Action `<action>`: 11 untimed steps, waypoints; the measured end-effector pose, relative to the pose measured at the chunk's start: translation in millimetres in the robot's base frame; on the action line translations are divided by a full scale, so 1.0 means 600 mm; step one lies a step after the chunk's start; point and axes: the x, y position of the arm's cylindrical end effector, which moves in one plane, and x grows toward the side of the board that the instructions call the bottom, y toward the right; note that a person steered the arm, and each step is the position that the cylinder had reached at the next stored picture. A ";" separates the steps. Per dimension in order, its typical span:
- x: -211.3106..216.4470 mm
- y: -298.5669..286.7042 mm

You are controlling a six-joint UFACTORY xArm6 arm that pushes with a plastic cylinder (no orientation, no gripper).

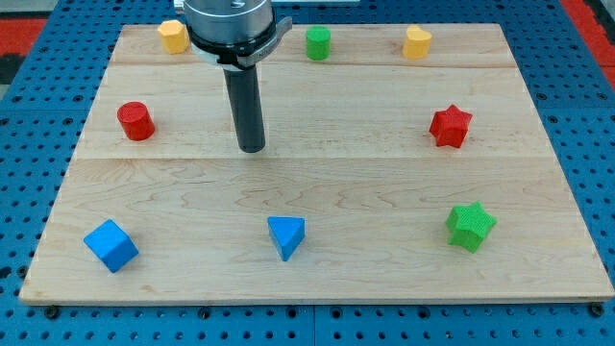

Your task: Point your arm below the red star

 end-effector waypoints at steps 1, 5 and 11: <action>-0.006 0.000; -0.002 0.148; 0.066 0.215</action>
